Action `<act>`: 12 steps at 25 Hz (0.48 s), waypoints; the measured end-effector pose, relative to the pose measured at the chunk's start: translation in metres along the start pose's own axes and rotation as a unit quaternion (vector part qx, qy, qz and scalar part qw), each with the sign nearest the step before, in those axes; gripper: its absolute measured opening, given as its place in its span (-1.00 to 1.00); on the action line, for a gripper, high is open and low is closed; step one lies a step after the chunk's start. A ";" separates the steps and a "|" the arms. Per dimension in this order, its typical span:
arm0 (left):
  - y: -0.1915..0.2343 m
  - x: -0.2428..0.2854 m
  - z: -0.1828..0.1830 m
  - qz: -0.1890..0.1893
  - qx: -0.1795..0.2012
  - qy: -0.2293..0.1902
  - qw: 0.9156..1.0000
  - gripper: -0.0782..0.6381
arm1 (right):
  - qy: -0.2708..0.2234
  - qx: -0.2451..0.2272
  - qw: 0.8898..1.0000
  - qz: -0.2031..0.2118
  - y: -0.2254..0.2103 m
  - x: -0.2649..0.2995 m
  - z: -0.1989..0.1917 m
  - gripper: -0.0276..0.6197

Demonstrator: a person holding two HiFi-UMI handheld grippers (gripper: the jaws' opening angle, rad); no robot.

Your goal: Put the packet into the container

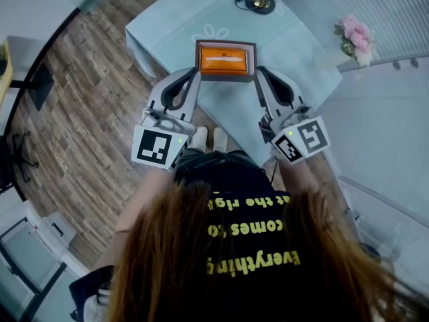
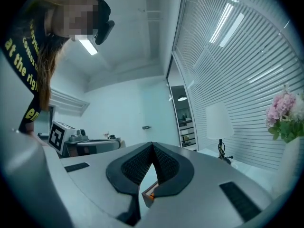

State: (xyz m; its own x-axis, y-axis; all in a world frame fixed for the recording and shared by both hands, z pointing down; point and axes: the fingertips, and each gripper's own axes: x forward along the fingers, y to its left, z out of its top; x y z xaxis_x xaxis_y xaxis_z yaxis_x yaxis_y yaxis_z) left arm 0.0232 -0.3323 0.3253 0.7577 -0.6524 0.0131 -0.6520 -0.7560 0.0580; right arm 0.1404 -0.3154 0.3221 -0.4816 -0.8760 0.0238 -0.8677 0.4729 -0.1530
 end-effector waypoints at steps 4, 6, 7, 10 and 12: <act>-0.001 -0.001 0.000 -0.004 0.001 0.000 1.000 -0.78 | 0.010 -0.017 1.000 0.002 0.004 0.002 -0.003 -0.85; -0.004 0.000 -0.002 -0.008 0.004 0.002 1.000 -0.78 | 0.016 -0.024 1.000 0.005 0.005 0.003 -0.006 -0.85; -0.005 0.001 -0.002 -0.009 0.003 0.002 1.000 -0.78 | 0.019 -0.027 0.999 0.005 0.005 0.003 -0.008 -0.85; -0.008 0.004 -0.003 -0.011 0.002 0.000 1.000 -0.78 | 0.027 -0.035 0.999 0.004 0.004 0.004 -0.016 -0.85; -0.010 0.005 -0.003 -0.013 0.004 -0.001 1.000 -0.78 | 0.032 -0.037 0.999 0.003 0.003 0.004 -0.020 -0.85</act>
